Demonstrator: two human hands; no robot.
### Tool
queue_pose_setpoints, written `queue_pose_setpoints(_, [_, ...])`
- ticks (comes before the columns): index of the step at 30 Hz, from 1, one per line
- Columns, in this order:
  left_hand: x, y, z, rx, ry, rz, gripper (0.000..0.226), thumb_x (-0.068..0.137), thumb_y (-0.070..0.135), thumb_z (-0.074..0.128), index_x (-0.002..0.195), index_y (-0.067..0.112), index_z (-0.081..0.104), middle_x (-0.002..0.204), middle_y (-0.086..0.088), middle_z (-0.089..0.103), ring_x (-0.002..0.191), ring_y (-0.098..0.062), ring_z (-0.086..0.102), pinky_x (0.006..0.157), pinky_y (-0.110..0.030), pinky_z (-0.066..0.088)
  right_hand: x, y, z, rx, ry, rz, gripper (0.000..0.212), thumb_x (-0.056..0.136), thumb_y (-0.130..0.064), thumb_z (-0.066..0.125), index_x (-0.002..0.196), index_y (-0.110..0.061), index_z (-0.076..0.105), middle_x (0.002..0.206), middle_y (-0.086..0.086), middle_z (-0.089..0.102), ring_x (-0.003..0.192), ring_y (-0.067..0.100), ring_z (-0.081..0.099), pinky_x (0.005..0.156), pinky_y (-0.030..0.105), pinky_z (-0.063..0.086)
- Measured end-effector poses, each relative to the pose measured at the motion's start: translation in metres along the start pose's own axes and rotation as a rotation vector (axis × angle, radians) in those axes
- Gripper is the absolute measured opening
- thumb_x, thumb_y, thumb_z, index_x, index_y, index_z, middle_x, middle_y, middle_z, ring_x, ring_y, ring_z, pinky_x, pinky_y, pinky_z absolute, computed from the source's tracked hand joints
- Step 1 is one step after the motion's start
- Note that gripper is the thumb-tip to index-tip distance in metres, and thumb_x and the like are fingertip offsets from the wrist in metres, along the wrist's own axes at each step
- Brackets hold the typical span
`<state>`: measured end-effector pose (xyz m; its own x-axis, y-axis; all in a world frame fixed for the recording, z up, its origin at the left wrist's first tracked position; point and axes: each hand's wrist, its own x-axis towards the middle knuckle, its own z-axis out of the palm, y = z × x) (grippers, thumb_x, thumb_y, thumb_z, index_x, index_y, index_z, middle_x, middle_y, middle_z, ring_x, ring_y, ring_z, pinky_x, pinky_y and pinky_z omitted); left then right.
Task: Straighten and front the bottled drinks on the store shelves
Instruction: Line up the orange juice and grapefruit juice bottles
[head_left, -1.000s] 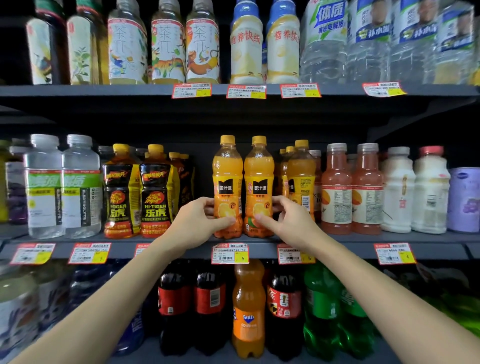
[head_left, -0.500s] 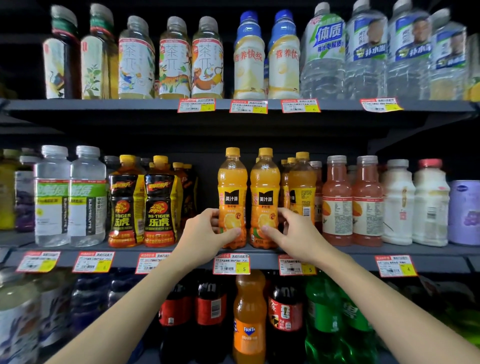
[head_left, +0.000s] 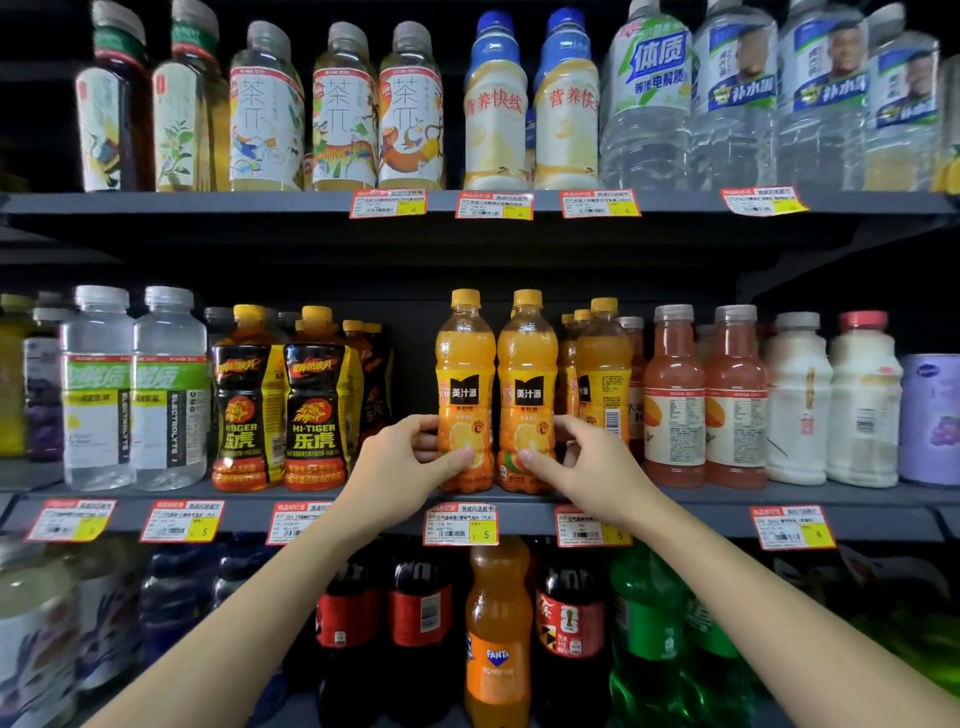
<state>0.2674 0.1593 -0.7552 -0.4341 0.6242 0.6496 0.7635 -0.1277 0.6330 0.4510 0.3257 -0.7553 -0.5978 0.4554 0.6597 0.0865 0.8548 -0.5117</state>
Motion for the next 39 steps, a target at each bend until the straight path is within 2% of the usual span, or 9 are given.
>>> queue_pose_setpoints(3, [-0.001, 0.002, -0.001, 0.007, -0.002, -0.007, 0.060, 0.083, 0.045, 0.077, 0.135, 0.020, 0.058, 0.110, 0.011, 0.070, 0.095, 0.000, 0.068, 0.069, -0.012, 0.055, 0.000, -0.001, -0.002, 0.006, -0.002, 0.011, 0.061, 0.087, -0.053, 0.072, 0.137, -0.022, 0.057, 0.120, -0.014, 0.066, 0.105, 0.001, 0.061, 0.089, 0.025, 0.052])
queue_pose_setpoints(14, [-0.004, 0.006, 0.001, 0.100, -0.034, 0.001, 0.064, 0.089, 0.044, 0.071, 0.142, 0.017, 0.050, 0.121, 0.008, 0.066, 0.098, 0.002, 0.062, 0.070, -0.006, 0.047, -0.002, -0.003, -0.003, 0.026, -0.018, 0.046, 0.059, 0.088, -0.051, 0.072, 0.136, -0.022, 0.057, 0.116, -0.014, 0.067, 0.097, -0.004, 0.061, 0.078, 0.015, 0.048])
queue_pose_setpoints(17, [-0.010, 0.011, 0.007, 0.162, 0.043, -0.013, 0.077, 0.089, 0.047, 0.071, 0.150, 0.015, 0.039, 0.138, 0.003, 0.057, 0.116, -0.007, 0.056, 0.087, -0.013, 0.047, -0.006, -0.007, -0.010, -0.047, -0.013, 0.034, 0.066, 0.084, -0.060, 0.071, 0.138, -0.026, 0.056, 0.105, -0.023, 0.063, 0.084, -0.010, 0.057, 0.067, 0.009, 0.041])
queue_pose_setpoints(19, [-0.019, 0.019, 0.016, 0.200, 0.241, 0.073, 0.073, 0.090, 0.042, 0.071, 0.148, 0.013, 0.038, 0.140, 0.000, 0.048, 0.127, -0.013, 0.048, 0.101, -0.029, 0.047, -0.010, -0.005, -0.020, -0.097, 0.071, 0.013, 0.069, 0.084, -0.065, 0.068, 0.139, -0.024, 0.057, 0.112, -0.018, 0.064, 0.087, -0.006, 0.056, 0.073, 0.015, 0.043])
queue_pose_setpoints(21, [-0.027, 0.034, 0.030, 0.174, 0.414, 0.284, 0.052, 0.090, 0.030, 0.071, 0.135, 0.016, 0.048, 0.125, 0.006, 0.047, 0.115, -0.007, 0.049, 0.095, -0.024, 0.047, -0.017, 0.001, -0.033, -0.128, 0.221, -0.025, 0.055, 0.087, -0.058, 0.066, 0.131, -0.024, 0.063, 0.113, -0.015, 0.067, 0.086, -0.005, 0.055, 0.073, 0.016, 0.042])
queue_pose_setpoints(26, [-0.036, 0.083, 0.094, 0.108, 0.317, 0.486, 0.029, 0.092, 0.020, 0.068, 0.119, 0.019, 0.060, 0.107, 0.012, 0.053, 0.092, -0.003, 0.055, 0.078, -0.009, 0.041, -0.039, 0.029, -0.063, -0.369, 0.552, 0.054, 0.025, 0.088, -0.050, 0.062, 0.106, -0.035, 0.054, 0.096, -0.015, 0.055, 0.086, 0.010, 0.056, 0.065, 0.030, 0.040])
queue_pose_setpoints(29, [-0.029, 0.098, 0.133, 0.118, 0.244, 0.384, 0.038, 0.093, 0.023, 0.068, 0.129, 0.015, 0.059, 0.109, 0.007, 0.057, 0.083, -0.003, 0.054, 0.076, -0.013, 0.040, -0.047, 0.044, -0.069, -0.452, 0.628, 0.131, 0.044, 0.084, -0.061, 0.063, 0.112, -0.031, 0.045, 0.105, -0.011, 0.050, 0.087, 0.014, 0.055, 0.068, 0.034, 0.042])
queue_pose_setpoints(33, [-0.010, 0.105, 0.163, 0.106, 0.265, 0.137, 0.043, 0.090, 0.032, 0.069, 0.129, 0.019, 0.056, 0.118, 0.003, 0.058, 0.103, -0.014, 0.059, 0.087, -0.023, 0.046, -0.046, 0.055, -0.072, -0.528, 0.625, 0.155, 0.068, 0.080, -0.067, 0.066, 0.125, -0.022, 0.044, 0.117, -0.002, 0.051, 0.094, 0.022, 0.060, 0.072, 0.041, 0.052])
queue_pose_setpoints(39, [0.009, 0.107, 0.181, 0.285, 0.305, -0.091, 0.045, 0.090, 0.044, 0.067, 0.122, 0.016, 0.052, 0.113, -0.004, 0.064, 0.103, -0.023, 0.064, 0.085, -0.041, 0.055, -0.038, 0.057, -0.067, -0.635, 0.649, 0.118, 0.080, 0.081, -0.071, 0.063, 0.134, -0.013, 0.046, 0.124, 0.003, 0.057, 0.089, 0.022, 0.065, 0.064, 0.030, 0.032])
